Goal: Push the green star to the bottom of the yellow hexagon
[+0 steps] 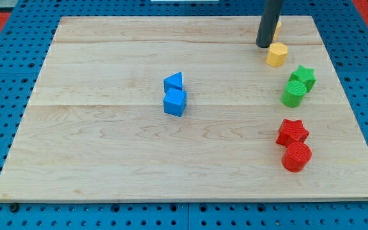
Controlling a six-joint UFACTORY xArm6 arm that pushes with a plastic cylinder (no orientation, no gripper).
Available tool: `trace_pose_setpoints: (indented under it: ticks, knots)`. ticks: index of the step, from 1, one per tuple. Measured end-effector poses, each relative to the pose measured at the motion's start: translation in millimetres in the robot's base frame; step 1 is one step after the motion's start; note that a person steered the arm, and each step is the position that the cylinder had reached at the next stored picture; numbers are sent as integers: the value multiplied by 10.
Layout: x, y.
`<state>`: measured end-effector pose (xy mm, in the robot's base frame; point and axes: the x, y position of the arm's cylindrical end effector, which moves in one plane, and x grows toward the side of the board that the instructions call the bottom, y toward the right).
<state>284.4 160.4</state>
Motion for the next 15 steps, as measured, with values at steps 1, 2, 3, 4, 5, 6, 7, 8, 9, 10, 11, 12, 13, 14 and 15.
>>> trace_pose_setpoints:
  ticks: [1, 2, 3, 4, 5, 6, 7, 8, 9, 10, 11, 12, 13, 14, 15]
  knots:
    - [47, -4]
    - [393, -162]
    - [1053, -141]
    - [1562, -95]
    - [1904, 228]
    - [2231, 726]
    - [2193, 1392]
    - [2088, 1651]
    - [1849, 1410]
    - [1534, 1082]
    - [1534, 1080]
    - [1235, 1006]
    - [1226, 996]
    - [1226, 972]
    - [1226, 939]
